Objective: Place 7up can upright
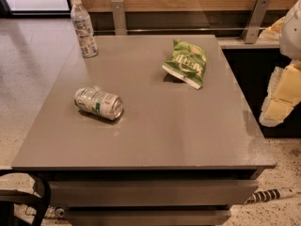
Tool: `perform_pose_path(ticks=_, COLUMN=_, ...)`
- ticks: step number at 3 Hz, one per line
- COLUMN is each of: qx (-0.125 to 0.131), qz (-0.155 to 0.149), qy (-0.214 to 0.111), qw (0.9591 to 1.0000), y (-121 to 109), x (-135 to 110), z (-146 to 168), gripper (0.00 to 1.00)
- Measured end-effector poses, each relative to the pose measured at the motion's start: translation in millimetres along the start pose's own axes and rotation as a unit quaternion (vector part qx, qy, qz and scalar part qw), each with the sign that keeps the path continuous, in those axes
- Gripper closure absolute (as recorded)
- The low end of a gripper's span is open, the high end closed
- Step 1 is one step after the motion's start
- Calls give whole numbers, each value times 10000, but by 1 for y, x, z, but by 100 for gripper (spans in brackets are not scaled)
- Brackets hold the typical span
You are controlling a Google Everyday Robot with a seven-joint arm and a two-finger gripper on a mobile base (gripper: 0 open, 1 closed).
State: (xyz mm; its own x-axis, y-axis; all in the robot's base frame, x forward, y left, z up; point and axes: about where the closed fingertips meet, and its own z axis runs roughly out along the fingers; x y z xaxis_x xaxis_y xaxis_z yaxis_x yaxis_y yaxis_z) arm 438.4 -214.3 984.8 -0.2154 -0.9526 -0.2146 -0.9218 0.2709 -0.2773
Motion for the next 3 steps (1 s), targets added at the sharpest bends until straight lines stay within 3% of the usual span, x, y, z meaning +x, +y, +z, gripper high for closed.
perform_pose_path(ticks=1, qx=1, qz=0, qy=0, qw=10000, y=0, x=0, z=0, gripper=0)
perform_pose_path(ticks=2, qx=-60, qz=-24, qy=17, qw=10000, y=-2, x=-25, z=10, gripper=0)
perform_pose_path(ticks=3, qx=-226, qz=-23, qy=68, qw=9997, y=1, x=-72, z=38, gripper=0)
